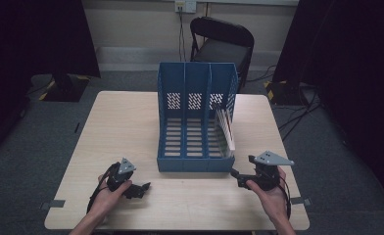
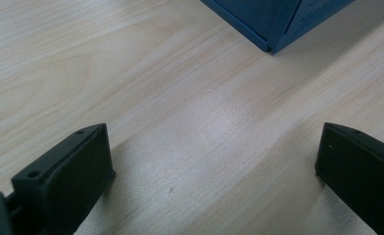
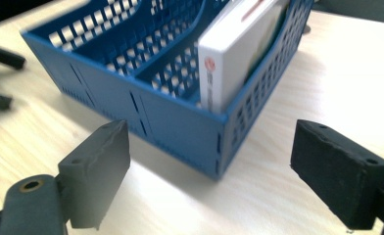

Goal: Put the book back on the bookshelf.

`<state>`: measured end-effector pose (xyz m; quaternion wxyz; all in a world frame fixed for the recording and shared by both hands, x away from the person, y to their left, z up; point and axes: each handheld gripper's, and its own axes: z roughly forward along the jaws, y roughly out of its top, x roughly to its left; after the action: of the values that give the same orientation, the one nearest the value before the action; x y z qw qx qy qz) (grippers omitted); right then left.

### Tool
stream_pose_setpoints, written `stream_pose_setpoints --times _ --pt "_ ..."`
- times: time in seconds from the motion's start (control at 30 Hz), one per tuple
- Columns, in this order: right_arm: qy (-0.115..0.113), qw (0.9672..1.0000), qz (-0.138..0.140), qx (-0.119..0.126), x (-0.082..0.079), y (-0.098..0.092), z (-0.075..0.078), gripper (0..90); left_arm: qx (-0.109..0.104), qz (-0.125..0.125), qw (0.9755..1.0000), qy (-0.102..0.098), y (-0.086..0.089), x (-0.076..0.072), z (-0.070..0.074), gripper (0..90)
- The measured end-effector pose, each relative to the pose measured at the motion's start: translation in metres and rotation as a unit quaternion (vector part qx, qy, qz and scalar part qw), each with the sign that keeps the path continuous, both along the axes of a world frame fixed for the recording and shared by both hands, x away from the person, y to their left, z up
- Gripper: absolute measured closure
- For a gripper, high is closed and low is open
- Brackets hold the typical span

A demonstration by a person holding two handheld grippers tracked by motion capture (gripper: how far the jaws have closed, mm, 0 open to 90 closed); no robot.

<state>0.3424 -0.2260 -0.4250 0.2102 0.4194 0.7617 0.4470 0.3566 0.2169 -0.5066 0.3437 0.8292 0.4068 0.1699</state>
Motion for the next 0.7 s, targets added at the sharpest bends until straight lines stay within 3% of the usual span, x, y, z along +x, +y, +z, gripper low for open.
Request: stream_pose_setpoints --times 0.17,0.4,0.63,0.7 --pt "0.019 0.9996 0.014 -0.016 -0.004 -0.003 -0.01 14.1 -0.001 0.0 1.0 0.001 0.0 0.0 0.0 0.0" --pt "0.057 0.9981 0.0 -0.023 -0.006 -0.006 -0.032 14.4 -0.003 0.001 1.0 0.0 -0.001 0.0 0.0 0.0" --pt "0.099 0.9927 0.019 -0.066 -0.004 0.002 -0.054 14.5 -0.002 -0.003 1.0 -0.001 -0.002 0.0 0.0 0.0" --pt "0.096 0.9924 0.017 -0.074 -0.002 0.005 -0.057 14.7 -0.002 -0.004 1.0 0.001 -0.002 0.0 0.0 0.0"
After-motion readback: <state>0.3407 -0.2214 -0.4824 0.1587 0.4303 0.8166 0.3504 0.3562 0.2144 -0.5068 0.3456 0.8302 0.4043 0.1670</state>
